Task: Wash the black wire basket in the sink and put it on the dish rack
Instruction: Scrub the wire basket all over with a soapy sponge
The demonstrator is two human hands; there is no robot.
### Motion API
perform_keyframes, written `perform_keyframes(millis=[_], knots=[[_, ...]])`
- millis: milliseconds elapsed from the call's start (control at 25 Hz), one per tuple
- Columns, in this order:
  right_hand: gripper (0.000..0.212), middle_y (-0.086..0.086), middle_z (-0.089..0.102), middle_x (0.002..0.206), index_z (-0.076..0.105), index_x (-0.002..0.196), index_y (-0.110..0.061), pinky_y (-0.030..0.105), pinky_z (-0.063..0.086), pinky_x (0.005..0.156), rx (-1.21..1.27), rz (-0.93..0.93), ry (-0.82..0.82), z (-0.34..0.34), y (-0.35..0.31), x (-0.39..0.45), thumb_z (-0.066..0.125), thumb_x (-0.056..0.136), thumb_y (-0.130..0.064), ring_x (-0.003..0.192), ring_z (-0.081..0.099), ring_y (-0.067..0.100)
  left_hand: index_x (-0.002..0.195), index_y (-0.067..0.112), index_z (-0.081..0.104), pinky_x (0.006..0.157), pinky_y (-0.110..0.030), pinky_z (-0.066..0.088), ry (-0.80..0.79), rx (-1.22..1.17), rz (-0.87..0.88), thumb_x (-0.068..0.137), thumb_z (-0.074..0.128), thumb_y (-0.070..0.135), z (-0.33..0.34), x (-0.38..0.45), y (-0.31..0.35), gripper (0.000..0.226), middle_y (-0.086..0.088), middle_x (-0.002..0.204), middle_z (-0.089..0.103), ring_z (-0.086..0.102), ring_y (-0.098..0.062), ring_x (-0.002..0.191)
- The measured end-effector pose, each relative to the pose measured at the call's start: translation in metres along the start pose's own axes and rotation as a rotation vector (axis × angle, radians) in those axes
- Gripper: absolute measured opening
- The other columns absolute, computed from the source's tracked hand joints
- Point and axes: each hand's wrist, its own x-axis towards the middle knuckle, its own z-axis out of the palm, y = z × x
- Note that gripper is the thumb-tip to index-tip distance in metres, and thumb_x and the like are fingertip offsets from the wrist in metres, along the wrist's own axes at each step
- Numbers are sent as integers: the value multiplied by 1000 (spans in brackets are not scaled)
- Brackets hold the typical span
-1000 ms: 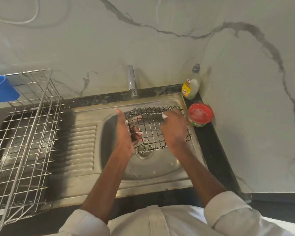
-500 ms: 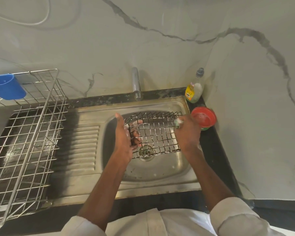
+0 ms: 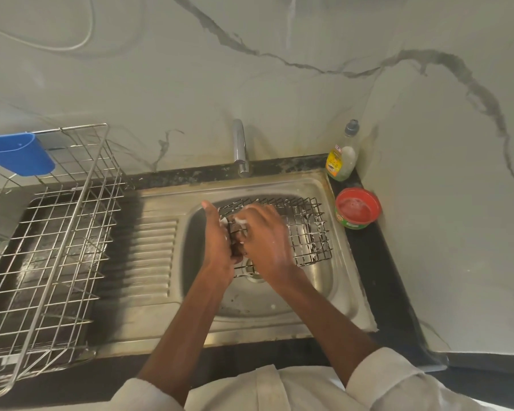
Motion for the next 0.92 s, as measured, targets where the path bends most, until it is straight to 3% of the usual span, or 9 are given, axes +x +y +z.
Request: perform_keyframes(millis=[120,280,400,480,560,640,760,840,920], knots=[[22,5,75,91,77,95,-8,-1,39,66,89,338,145,-12,38,-2,63,84,6,77,67,14,105,11,80,56,-27,37,39,16,15,92,20,94,-2,-3,1,103,1,64,54,45,-14,53],[27,8,76,97,77,99,-5,13,35,67,-79,602,129,-39,123,-10,64,83,12,89,69,20,117,9,75,56,-27,35,20,-13,16,96,20,89,-7,-4,4,99,3,64,51,42,-13,53],[20,12,73,85,77,93,2,12,29,65,-143,648,164,-51,137,-5,63,83,12,77,55,14,116,10,73,51,-24,40,4,-7,12,96,21,88,-4,-5,3,96,3,65,51,43,-11,51],[16,5,64,71,76,87,3,6,33,61,-126,639,202,-49,122,3,63,83,12,69,50,13,118,10,73,46,-23,42,-3,-8,7,96,22,88,1,-7,3,96,3,65,51,43,-11,50],[21,2,68,74,78,88,-5,2,34,56,-80,563,228,-35,86,6,67,83,13,66,55,12,113,14,76,50,-24,42,-3,4,18,97,21,87,9,-10,4,93,2,65,52,45,-11,51],[30,9,76,85,79,93,-5,-6,37,68,10,366,204,-19,40,5,69,77,19,71,64,14,107,13,78,48,-22,43,-10,10,19,95,21,89,15,-13,6,96,0,65,56,49,-12,50],[30,11,76,90,79,94,-1,12,54,73,89,27,120,-5,1,7,72,73,20,77,71,20,95,14,75,52,-23,49,-24,-16,-12,95,18,90,14,-14,6,95,-5,72,71,66,-15,54],[32,10,75,93,79,97,-4,15,57,68,97,-3,81,-4,10,10,71,77,20,78,70,17,102,14,77,56,-26,43,-9,-16,-12,92,17,93,7,-13,5,99,-6,77,71,65,-16,56],[35,9,75,95,80,99,-5,3,47,70,76,93,95,-10,40,7,67,78,20,78,66,12,105,15,77,56,-27,33,22,-33,-7,92,20,93,0,-12,5,97,-1,68,57,48,-14,52]])
